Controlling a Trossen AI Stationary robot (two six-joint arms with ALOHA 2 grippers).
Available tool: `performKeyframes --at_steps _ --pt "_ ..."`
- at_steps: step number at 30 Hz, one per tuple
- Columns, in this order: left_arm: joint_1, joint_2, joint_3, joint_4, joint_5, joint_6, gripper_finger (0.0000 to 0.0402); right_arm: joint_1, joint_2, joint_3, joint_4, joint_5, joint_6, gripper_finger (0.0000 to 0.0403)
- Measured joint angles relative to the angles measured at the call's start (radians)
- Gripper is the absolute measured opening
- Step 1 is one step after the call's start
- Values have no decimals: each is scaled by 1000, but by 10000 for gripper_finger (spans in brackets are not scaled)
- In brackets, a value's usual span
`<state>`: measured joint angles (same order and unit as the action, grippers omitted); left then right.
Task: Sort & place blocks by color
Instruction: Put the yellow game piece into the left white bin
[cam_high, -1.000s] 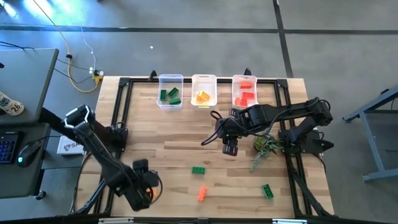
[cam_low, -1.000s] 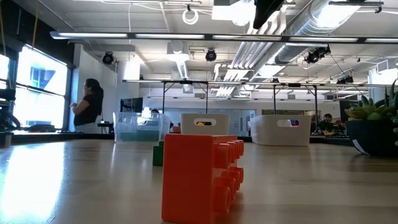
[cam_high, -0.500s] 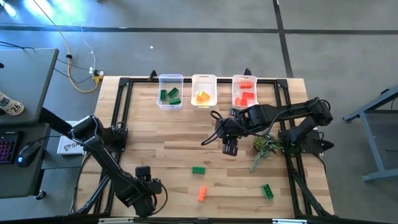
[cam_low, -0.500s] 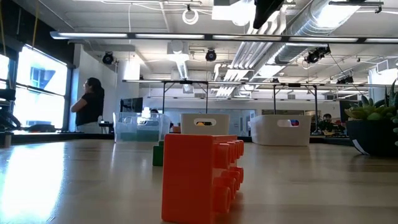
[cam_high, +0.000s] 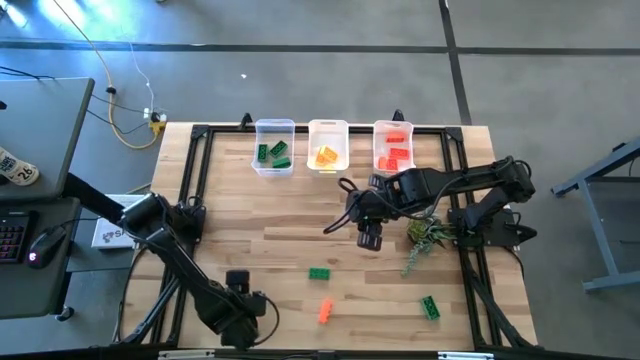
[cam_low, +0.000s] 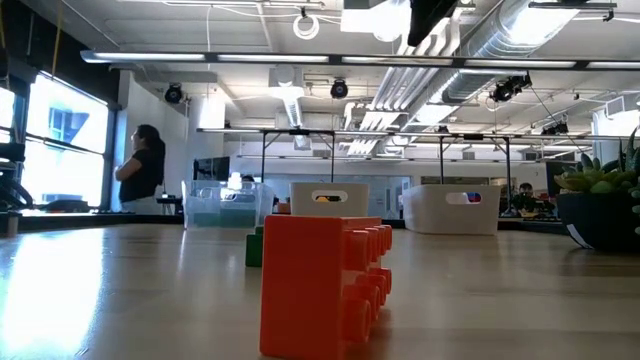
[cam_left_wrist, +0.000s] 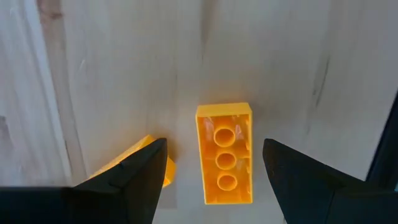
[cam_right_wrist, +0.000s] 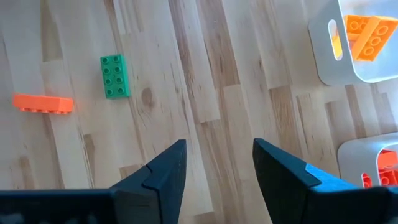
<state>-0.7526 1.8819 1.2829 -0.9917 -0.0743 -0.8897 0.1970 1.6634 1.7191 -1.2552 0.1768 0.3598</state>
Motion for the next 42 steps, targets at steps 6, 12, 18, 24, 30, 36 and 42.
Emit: performKeyframes --at_steps 6,12,18,24,30,36,42 --pt "7 39 0 7 31 37 250 0 0 0 0 0 2 172" --pt "7 77 0 31 45 40 250 0 0 0 1 0 2 172" --pt "10 111 4 47 85 44 243 0 0 0 3 0 1 172" --pt "18 109 3 62 101 38 176 0 0 0 3 0 0 172" --pt "27 89 -1 65 101 39 101 0 0 0 3 0 1 172" --pt "67 48 21 68 102 48 101 0 0 0 3 0 -1 172" --pt "150 -51 26 63 32 68 101 0 0 0 3 0 -1 172"
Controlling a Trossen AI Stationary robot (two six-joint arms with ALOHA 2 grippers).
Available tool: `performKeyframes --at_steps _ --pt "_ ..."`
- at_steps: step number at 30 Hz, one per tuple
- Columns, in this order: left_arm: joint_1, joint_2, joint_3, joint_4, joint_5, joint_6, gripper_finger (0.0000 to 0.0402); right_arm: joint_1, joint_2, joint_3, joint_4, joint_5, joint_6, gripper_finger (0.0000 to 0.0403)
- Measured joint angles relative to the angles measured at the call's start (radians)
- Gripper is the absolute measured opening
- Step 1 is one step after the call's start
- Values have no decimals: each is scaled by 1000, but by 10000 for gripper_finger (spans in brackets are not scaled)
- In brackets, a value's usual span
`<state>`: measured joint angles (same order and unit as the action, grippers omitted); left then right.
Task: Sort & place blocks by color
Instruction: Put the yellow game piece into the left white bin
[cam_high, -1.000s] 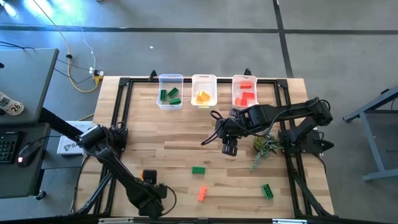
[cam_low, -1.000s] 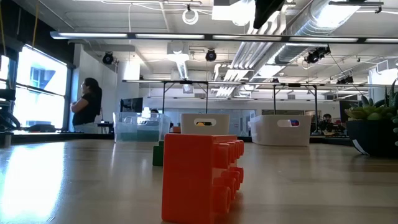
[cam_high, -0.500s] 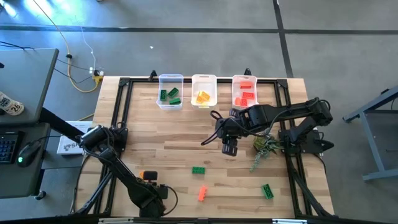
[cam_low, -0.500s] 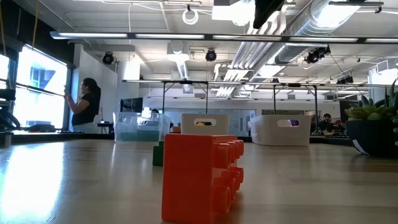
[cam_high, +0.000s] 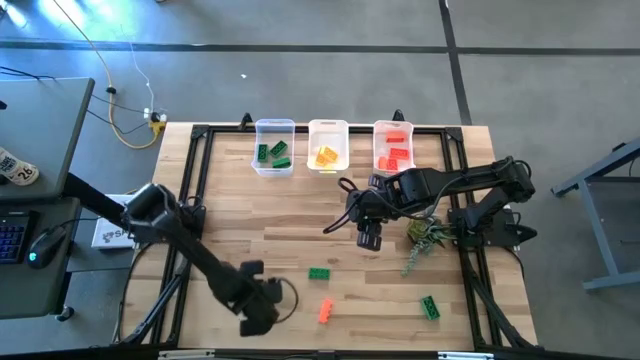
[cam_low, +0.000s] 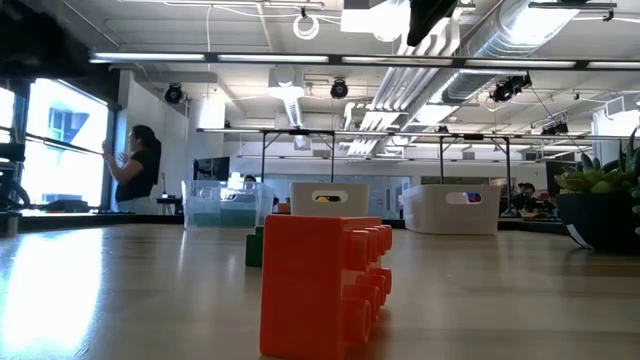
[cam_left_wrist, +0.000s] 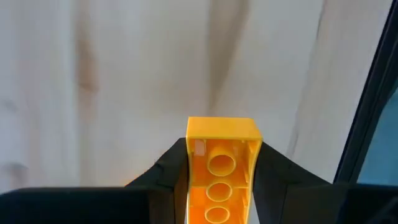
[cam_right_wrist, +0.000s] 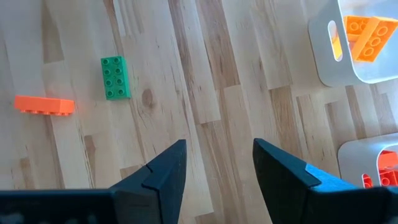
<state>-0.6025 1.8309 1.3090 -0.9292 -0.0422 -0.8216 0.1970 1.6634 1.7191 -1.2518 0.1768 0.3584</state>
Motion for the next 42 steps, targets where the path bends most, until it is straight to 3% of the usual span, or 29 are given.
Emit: performKeyframes --at_steps 11,22,26,34,42 --pt "238 -194 1 -1 -206 254 101 0 0 0 0 0 89 172" --pt "558 -240 1 24 -236 685 101 0 0 0 45 22 129 171" --pt "669 -240 1 93 -213 831 101 0 0 0 103 33 174 171" --pt "881 -240 1 255 -64 1033 101 0 0 0 161 46 323 171" --pt "1056 -240 1 446 77 1098 101 0 0 0 175 163 475 171"
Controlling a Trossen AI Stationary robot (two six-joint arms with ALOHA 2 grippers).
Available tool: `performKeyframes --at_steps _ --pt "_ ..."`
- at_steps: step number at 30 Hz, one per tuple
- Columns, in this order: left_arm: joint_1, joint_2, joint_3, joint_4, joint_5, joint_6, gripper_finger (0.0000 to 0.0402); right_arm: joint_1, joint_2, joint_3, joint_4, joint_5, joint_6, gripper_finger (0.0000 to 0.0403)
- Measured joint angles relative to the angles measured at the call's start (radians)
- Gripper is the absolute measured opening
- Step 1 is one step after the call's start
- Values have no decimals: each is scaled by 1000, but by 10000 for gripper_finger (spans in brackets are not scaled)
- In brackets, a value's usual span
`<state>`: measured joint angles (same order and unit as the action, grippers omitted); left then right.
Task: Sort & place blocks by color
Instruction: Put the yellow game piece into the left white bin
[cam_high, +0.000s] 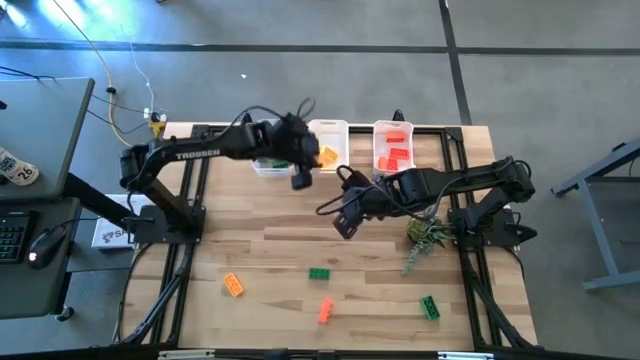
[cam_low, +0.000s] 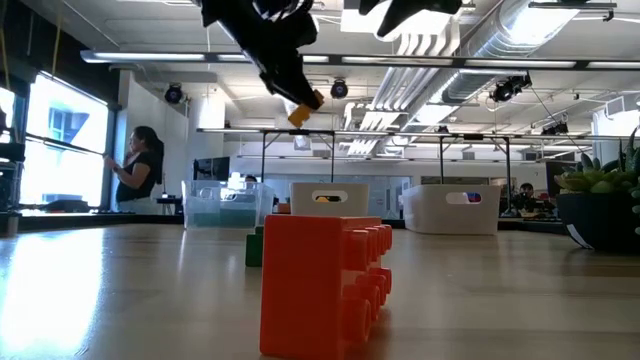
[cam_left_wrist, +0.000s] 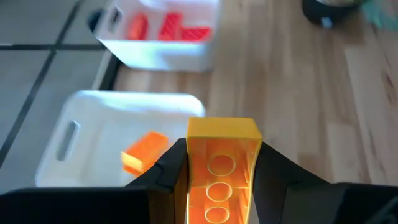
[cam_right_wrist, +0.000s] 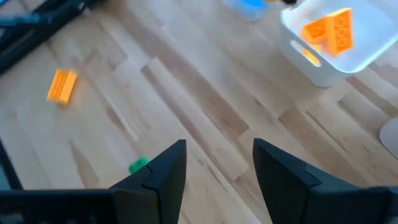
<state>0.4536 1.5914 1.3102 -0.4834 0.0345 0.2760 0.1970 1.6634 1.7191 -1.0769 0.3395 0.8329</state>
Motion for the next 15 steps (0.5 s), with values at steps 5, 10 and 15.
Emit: performKeyframes --at_steps 5,10,15 --pt "90 20 0 101 77 -1 101 0 0 0 0 63 108 171" --pt "161 78 1 159 141 -11 101 0 12 0 2 106 214 171" --pt "207 153 1 213 171 -11 101 0 65 0 12 95 244 172"
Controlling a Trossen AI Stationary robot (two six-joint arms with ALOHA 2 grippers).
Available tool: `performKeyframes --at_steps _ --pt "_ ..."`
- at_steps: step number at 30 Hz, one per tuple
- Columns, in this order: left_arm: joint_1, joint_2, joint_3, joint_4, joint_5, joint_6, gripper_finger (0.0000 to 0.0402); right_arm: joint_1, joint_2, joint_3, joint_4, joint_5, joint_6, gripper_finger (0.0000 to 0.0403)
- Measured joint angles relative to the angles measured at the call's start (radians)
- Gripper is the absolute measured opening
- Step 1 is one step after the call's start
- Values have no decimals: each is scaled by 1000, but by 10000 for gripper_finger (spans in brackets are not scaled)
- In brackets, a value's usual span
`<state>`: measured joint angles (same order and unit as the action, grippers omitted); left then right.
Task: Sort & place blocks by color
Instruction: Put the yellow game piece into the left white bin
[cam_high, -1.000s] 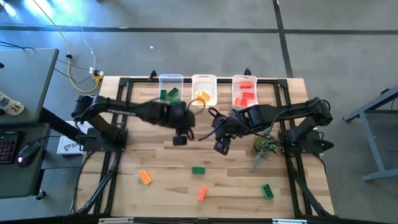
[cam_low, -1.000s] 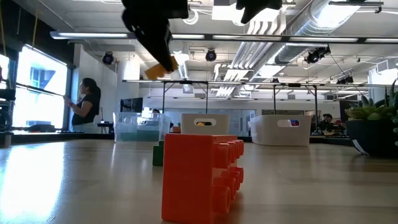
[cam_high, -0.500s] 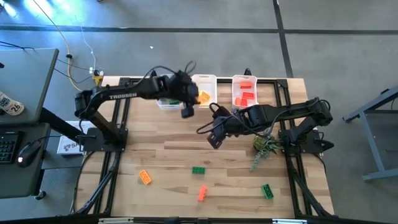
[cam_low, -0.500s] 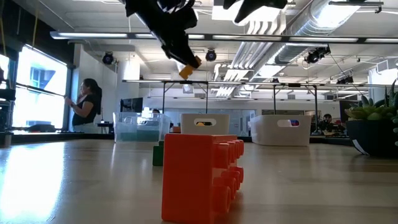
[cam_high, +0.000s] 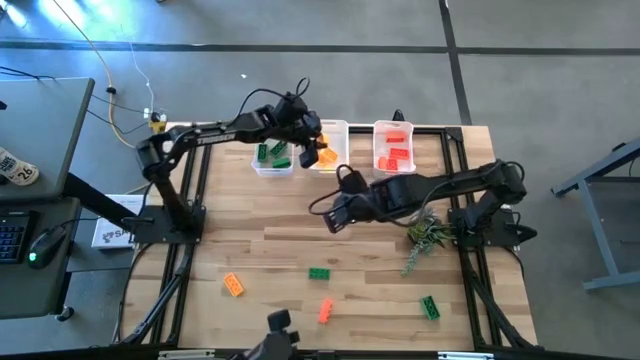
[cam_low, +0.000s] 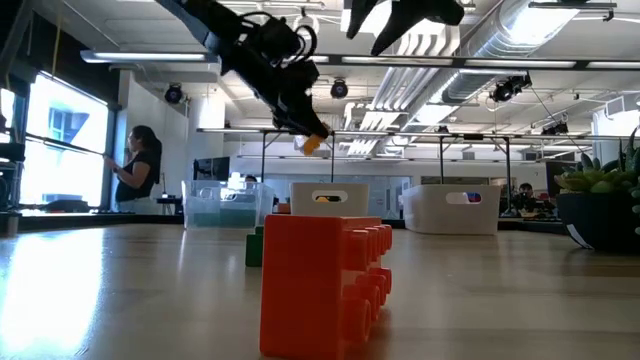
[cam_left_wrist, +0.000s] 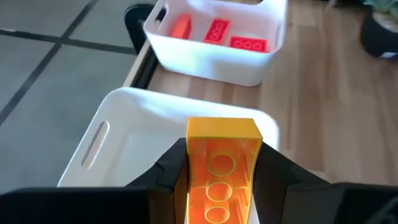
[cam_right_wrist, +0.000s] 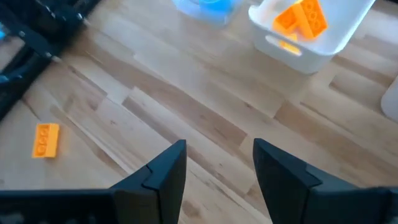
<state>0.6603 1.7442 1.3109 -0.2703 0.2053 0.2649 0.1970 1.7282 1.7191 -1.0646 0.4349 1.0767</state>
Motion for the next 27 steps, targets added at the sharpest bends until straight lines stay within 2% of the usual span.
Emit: performKeyframes --at_steps 8,17,21,27 --pt "30 106 0 59 4 0 103 0 97 0 90 -81 -9 171" --pt "50 179 -1 73 -9 -5 155 1 162 0 155 -193 -27 171" --pt "57 192 -1 72 -9 -74 166 4 171 0 177 -233 -27 171" --pt "58 188 17 36 -7 -99 193 16 179 0 186 -252 -30 171"
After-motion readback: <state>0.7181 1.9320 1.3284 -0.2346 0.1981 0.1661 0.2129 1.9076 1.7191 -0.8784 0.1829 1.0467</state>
